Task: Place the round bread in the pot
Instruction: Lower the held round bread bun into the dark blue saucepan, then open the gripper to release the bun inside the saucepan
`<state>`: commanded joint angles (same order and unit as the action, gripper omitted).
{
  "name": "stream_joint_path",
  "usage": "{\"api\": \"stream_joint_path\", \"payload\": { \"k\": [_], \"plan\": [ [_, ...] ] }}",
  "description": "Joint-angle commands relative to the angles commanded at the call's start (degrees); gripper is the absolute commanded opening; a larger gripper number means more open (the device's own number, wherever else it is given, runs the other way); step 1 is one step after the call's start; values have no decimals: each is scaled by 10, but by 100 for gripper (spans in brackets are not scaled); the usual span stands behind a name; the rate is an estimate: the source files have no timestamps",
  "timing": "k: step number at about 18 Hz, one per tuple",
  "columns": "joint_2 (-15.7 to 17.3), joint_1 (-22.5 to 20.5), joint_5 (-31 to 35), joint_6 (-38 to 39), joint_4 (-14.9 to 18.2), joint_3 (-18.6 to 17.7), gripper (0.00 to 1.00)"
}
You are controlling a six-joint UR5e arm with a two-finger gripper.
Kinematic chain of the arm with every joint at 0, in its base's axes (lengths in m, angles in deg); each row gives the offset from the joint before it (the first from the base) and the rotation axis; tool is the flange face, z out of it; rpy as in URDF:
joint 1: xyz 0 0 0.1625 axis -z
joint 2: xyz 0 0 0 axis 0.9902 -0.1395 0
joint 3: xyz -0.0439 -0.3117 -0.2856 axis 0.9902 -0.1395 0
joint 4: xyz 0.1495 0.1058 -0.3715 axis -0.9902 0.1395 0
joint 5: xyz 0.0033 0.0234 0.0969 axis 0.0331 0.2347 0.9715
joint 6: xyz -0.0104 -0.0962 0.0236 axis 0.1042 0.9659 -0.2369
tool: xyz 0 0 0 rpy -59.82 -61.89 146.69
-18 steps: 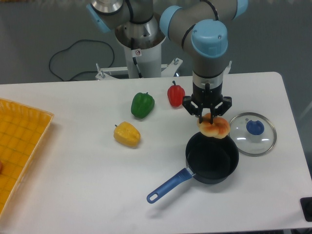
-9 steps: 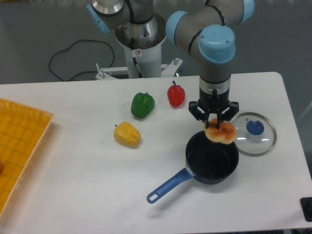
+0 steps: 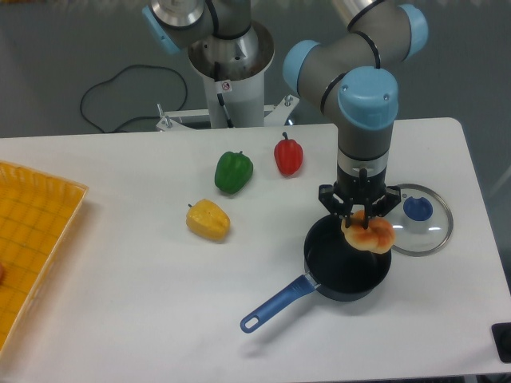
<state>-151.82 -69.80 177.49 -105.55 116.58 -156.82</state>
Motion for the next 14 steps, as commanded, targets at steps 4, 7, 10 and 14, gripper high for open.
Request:
{"api": "stream_joint_path", "payload": {
  "k": [4,7,10,14],
  "plan": [
    [-11,3,0,2,-19,-1,37],
    [-13,4,1,4,-20,-2,38],
    [-12,5,1,0,-22,-10,74],
    [-11,30,38,1,-34,-28,100]
  ]
}}
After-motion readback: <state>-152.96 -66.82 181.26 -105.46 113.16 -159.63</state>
